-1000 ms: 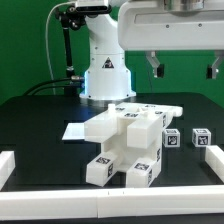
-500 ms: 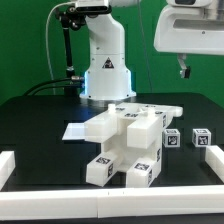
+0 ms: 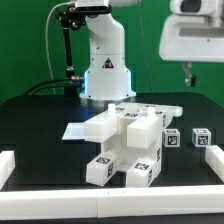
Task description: Assemble chair
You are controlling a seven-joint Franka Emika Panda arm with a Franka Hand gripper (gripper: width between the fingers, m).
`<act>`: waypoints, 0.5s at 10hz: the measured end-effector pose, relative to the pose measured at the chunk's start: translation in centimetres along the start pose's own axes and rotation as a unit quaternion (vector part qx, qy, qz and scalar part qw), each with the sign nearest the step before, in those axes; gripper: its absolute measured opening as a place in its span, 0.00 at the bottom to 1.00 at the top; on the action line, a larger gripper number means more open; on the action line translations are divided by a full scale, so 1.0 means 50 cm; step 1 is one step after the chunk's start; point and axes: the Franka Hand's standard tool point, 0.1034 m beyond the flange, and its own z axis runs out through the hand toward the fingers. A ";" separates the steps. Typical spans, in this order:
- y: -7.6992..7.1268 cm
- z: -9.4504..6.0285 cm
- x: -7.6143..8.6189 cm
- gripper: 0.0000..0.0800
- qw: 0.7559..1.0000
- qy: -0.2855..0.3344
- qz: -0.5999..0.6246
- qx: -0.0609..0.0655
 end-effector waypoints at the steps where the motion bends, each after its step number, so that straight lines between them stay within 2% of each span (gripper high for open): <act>1: -0.014 0.024 -0.029 0.81 1.000 0.012 -0.008 0.001; 2: -0.015 0.040 -0.035 0.81 1.000 0.011 -0.007 0.002; 5: -0.015 0.034 -0.029 0.81 1.000 0.014 -0.006 0.003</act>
Offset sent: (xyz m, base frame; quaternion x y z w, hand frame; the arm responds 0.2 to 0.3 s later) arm 0.0000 0.0000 0.0000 0.0000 0.0000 0.0000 1.0000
